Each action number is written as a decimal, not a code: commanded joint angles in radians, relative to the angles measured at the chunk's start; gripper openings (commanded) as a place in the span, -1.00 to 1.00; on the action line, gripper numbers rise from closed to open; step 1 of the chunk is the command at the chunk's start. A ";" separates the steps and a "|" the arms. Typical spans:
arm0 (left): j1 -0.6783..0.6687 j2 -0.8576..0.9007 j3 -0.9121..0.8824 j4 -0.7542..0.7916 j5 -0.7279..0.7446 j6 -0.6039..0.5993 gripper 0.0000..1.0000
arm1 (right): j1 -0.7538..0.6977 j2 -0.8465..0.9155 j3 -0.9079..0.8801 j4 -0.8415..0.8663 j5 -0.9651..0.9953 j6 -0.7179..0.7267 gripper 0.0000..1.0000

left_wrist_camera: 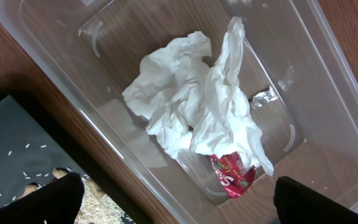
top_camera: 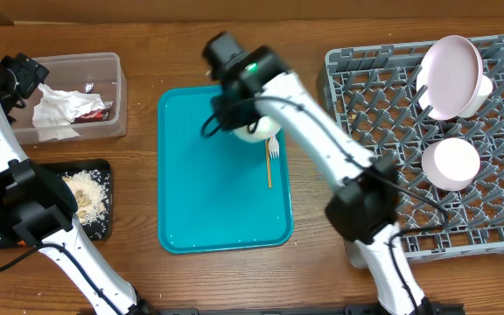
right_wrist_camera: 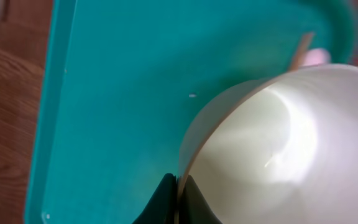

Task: Sort waste into correct bins and load items into the dishwasher rack
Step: 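Carry the white bowl to the rack's right side and set it down, then release the white bowl in the rack and raise the right gripper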

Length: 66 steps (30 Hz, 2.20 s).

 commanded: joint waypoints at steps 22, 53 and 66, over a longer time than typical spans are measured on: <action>-0.006 -0.013 -0.003 0.001 -0.013 -0.006 1.00 | -1.520 -0.492 -0.302 -0.220 -1.255 -0.619 -0.92; -0.007 -0.013 -0.003 0.001 -0.013 -0.006 1.00 | -1.594 -0.467 -1.011 0.663 -1.171 -0.277 -0.92; -0.008 -0.013 -0.003 0.001 -0.013 -0.006 1.00 | -1.555 -0.467 -1.012 0.773 -1.188 -0.174 -0.92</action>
